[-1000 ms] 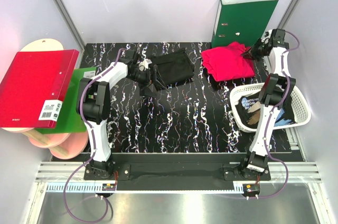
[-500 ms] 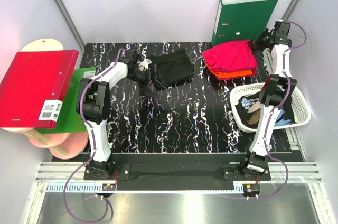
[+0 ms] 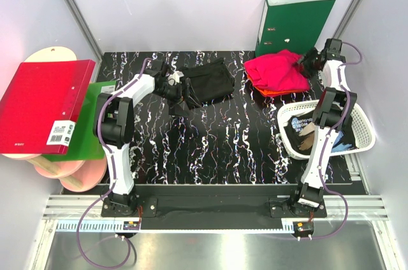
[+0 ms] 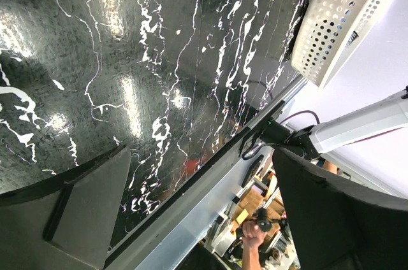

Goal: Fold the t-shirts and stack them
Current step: Put the neatly folded tshirt into the corner of the board with the right arm

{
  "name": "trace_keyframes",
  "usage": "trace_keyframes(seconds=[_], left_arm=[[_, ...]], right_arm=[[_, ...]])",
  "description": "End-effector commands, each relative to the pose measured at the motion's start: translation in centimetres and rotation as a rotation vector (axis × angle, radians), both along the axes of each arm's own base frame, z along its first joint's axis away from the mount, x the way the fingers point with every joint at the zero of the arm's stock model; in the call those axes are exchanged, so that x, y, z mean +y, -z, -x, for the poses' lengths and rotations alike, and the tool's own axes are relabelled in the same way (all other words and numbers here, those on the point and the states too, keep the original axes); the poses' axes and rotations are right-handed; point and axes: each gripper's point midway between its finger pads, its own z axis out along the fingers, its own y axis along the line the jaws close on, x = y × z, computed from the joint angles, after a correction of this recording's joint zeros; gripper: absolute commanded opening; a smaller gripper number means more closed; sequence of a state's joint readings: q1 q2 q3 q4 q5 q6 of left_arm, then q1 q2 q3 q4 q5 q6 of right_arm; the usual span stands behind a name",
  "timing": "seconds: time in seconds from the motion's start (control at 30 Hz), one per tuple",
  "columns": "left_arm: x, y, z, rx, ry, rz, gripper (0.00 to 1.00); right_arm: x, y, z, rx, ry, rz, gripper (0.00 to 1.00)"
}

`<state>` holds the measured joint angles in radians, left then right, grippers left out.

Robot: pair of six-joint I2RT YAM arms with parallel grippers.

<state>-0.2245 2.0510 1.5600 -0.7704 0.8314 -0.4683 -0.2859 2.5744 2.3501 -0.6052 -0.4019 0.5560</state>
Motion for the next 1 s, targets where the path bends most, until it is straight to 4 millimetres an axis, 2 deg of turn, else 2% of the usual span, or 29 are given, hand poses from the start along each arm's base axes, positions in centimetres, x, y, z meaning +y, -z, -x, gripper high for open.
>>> trace_keyframes(seconds=[0.0,0.03,0.07,0.13,0.17,0.23,0.27,0.37,0.4,0.43,0.5,0.53,0.57,0.63,0.67,0.73,0.77,0.83,0.87,0.93,0.97], left_arm=[[-0.6,-1.4,-0.7,-0.040,0.020,0.035,0.99],[-0.6,-1.2,-0.7,-0.038,0.022,0.036,0.99],[-0.6,-1.3,-0.8,-0.038,0.021,0.036,0.99],[-0.7,-1.3,-0.8,-0.038,0.021,0.036,0.99],[-0.7,-1.3,-0.8,-0.036,0.020,0.036,0.99],[-0.7,-1.1,-0.9,-0.032,0.018,0.036,0.99],[-0.7,-1.1,-0.9,-0.029,0.017,0.035,0.99],[-0.8,-0.9,-0.9,-0.023,0.018,0.037,0.99],[-0.9,-0.8,-0.9,-0.019,0.018,0.037,0.99],[-0.9,-0.8,-1.0,-0.021,0.018,0.036,0.99],[-0.9,-0.8,-1.0,-0.020,0.018,0.037,0.99],[-0.9,-0.8,-0.9,-0.019,0.020,0.040,0.99],[-0.9,-0.8,-0.9,-0.020,0.021,0.039,0.99],[-0.9,-0.7,-0.9,-0.019,0.020,0.038,0.99],[-0.9,-0.8,-0.9,-0.023,0.023,0.040,0.99],[-0.9,-0.7,-0.8,-0.021,0.024,0.040,0.99],[-0.8,-0.7,-0.7,-0.021,0.025,0.040,0.99],[-0.8,-0.7,-0.7,-0.018,0.025,0.039,0.99],[-0.8,-0.8,-0.7,-0.021,0.026,0.041,0.99],[-0.8,-0.6,-0.6,-0.017,0.028,0.041,0.99],[-0.7,-0.7,-0.6,-0.018,0.028,0.041,0.99]], right_arm=[[-0.4,-5.4,0.9,-0.059,-0.019,0.122,0.92],[-0.9,-5.5,1.4,-0.047,0.008,0.167,0.99],[-0.6,-8.7,1.6,-0.104,-0.007,0.218,1.00],[-0.9,-10.6,2.1,-0.127,0.018,0.288,1.00],[-0.4,-13.8,2.5,-0.188,0.017,0.320,1.00],[0.2,-15.8,2.9,-0.230,0.007,0.326,1.00],[0.8,-17.7,3.2,-0.267,0.006,0.311,1.00],[3.1,-19.6,3.5,-0.338,-0.046,0.217,0.95],[3.9,-18.5,3.6,-0.330,-0.064,0.180,0.83],[5.0,-19.5,3.2,-0.386,-0.091,0.120,0.68],[6.3,-18.9,2.9,-0.408,-0.124,0.039,0.20],[7.0,-18.5,2.9,-0.398,-0.137,-0.012,0.00],[7.5,-17.3,2.5,-0.380,-0.151,-0.049,0.00],[9.1,-16.6,2.2,-0.376,-0.196,-0.170,0.00],[9.7,-14.6,1.8,-0.349,-0.216,-0.228,0.00],[11.4,-14.0,1.6,-0.340,-0.270,-0.345,0.00],[11.7,-12.0,1.2,-0.308,-0.277,-0.385,0.00],[12.6,-11.5,0.8,-0.311,-0.300,-0.454,0.00],[12.9,-9.4,0.5,-0.271,-0.297,-0.486,0.00],[13.4,-8.7,0.0,-0.250,-0.313,-0.542,0.00],[13.4,-6.2,-0.4,-0.208,-0.298,-0.566,0.00]])
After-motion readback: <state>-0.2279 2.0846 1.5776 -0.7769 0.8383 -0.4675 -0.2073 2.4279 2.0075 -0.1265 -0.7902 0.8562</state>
